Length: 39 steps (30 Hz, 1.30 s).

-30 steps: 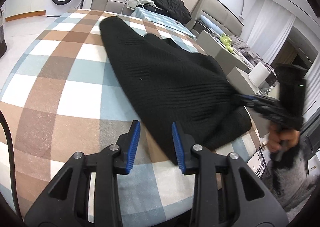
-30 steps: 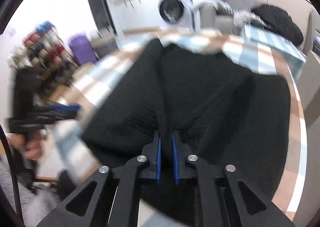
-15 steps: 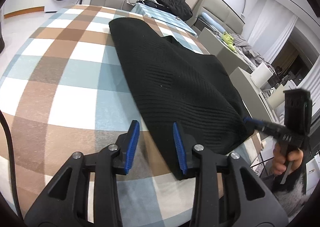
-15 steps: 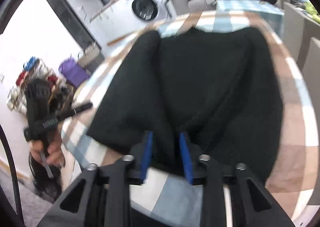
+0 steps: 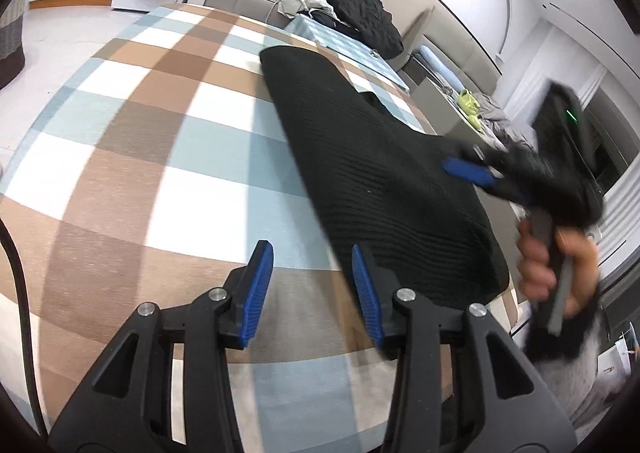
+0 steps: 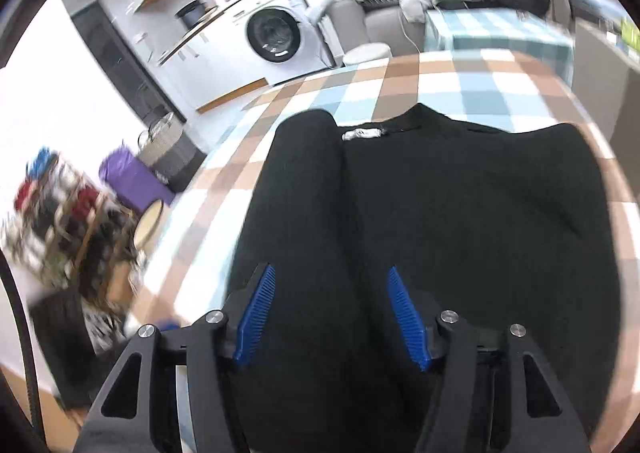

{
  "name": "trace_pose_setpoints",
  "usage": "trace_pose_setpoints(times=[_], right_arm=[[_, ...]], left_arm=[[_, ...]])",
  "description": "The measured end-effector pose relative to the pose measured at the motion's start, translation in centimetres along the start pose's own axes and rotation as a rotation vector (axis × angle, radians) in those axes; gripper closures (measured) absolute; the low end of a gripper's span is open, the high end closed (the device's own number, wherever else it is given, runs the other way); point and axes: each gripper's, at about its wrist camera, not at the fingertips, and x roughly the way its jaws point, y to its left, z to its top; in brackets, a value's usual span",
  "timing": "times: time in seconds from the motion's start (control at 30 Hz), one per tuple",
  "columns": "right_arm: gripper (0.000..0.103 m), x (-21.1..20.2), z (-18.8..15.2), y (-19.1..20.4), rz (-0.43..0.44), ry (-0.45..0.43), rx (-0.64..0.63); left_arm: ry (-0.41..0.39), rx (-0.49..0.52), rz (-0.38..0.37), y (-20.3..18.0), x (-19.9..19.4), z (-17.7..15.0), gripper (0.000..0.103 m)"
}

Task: Fold small clothes
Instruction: 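Smooth the folded sweater with the right gripper while the left gripper hovers open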

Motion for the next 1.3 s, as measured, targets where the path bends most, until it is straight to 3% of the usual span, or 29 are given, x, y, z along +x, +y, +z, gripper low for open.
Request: trace_pose_setpoints(times=[0.13,0.2,0.27,0.33,0.4,0.43,0.53,0.6,0.77,0.83,0.87,0.93,1.03,1.13,1.2,1.23,1.3], right_arm=[[0.046,5.3,4.0,-0.1,0.019,0.06,0.054],[0.063,7.6,5.2,-0.1,0.044,0.091,0.074],[0.09,8.8,5.8,0.5,0.035,0.11,0.046],[0.095,7.6,5.8,2.0,0.035,0.069,-0.012],[0.095,3.0,5.5,4.8,0.072,-0.067,-0.132],[0.095,0.9,5.0,5.9,0.052,-0.123,-0.182],[0.095,-3.4,4.0,6.4,-0.165,-0.207,-0.188],[0.095,-3.5,3.5,4.7,-0.321,-0.181,-0.156],[0.095,0.4,3.1,-2.6,-0.457,-0.03,-0.027],[0.091,0.4,2.6,-4.7,-0.363,-0.013,0.038],[0.079,0.1,2.2,-6.1,-0.262,-0.01,0.079],[0.066,-0.1,1.9,-7.4,-0.186,-0.014,0.137],[0.063,-0.2,1.9,-8.8,-0.059,-0.03,0.166],[0.062,1.5,3.1,-9.9,-0.022,-0.017,0.208],[0.072,3.0,3.9,-10.0,-0.022,0.017,0.221],[0.095,3.0,4.0,-9.6,-0.027,0.015,0.205],[0.095,0.8,4.2,-7.3,-0.042,-0.066,0.099]], left_arm=[[-0.016,-0.01,0.0,1.2,-0.7,0.3,0.066],[-0.021,-0.009,0.007,1.6,-1.0,0.5,0.066],[-0.024,-0.01,0.003,1.9,-1.2,0.7,0.066],[-0.028,-0.009,0.005,2.0,-1.4,1.0,0.066],[-0.032,-0.004,0.006,1.9,-1.4,1.3,0.066],[-0.036,0.0,0.005,1.8,-1.5,1.4,0.066],[-0.036,0.007,-0.004,1.4,-1.0,1.9,0.066],[-0.028,0.013,-0.006,0.8,-0.4,2.1,0.066],[0.001,0.044,0.006,-1.1,1.1,2.3,0.066],[0.01,0.057,0.003,-1.7,1.5,2.2,0.066],[0.014,0.06,0.006,-2.0,1.6,2.2,0.066],[0.024,0.067,0.002,-2.5,2.0,2.2,0.066],[0.04,0.081,-0.014,-3.6,2.8,2.3,0.066],[0.054,0.1,-0.015,-4.7,3.5,2.4,0.066],[0.057,0.11,-0.014,-5.3,3.6,2.5,0.066],[0.055,0.114,-0.014,-5.5,3.5,2.6,0.066],[0.045,0.127,-0.013,-6.0,3.1,2.8,0.066]])
